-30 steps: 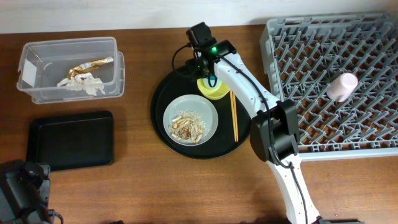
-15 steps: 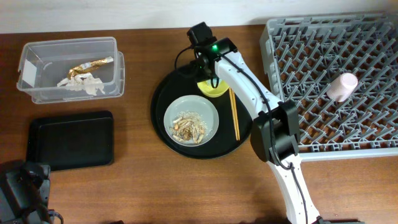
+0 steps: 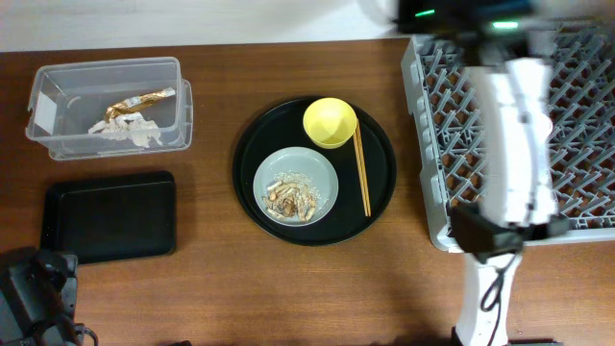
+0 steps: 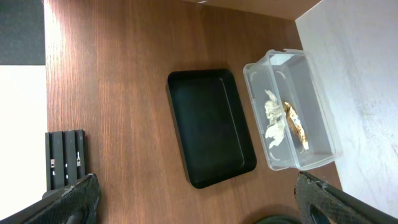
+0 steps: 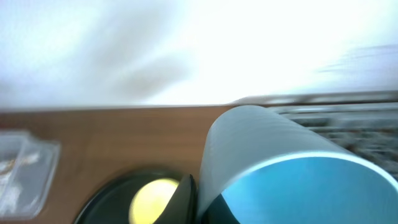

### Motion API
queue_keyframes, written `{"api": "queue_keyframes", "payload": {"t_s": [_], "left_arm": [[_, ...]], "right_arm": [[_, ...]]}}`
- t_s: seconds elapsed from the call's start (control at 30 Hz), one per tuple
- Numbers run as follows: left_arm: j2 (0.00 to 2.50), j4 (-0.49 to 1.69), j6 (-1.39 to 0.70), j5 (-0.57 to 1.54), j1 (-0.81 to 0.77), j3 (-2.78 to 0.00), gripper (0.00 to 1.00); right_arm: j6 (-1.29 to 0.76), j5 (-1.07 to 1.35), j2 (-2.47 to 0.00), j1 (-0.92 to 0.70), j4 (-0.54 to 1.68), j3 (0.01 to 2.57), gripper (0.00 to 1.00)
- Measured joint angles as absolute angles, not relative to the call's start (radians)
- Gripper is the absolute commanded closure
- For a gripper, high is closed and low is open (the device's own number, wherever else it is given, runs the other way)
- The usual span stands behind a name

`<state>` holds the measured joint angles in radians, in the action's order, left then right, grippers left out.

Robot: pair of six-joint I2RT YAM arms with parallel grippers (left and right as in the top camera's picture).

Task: Sort waste into correct bins and load items into the dishwasher rack
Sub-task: 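Carry the blue cup right and set it in the rack's top row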

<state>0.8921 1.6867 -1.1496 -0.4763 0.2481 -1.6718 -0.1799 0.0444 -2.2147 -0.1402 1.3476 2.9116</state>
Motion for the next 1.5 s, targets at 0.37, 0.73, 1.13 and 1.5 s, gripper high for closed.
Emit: {"api": "queue_keyframes", "payload": {"t_s": [0.37, 0.73, 1.13, 1.5], "left_arm": [[0.892, 1.687, -1.150, -0.476, 0.248, -1.672, 0.01], [0.892, 1.687, -1.150, -0.476, 0.248, -1.672, 0.01], [0.892, 1.687, -1.150, -0.476, 0.248, -1.672, 0.01], [0.892, 1.687, -1.150, -0.476, 0.248, -1.672, 0.01]], "right_arm": [[-0.018, 0.805, -2.367, 0.458, 1.266, 2.706, 0.96], [-0.097, 1.399, -2.473, 0.568, 0.654, 2.233, 0.96], [-0.268, 1.459, -2.474, 0.566, 0.434, 2.124, 0.96], [-0.336, 1.414, -2.521, 0.566, 0.431, 2.123, 0.91]]}}
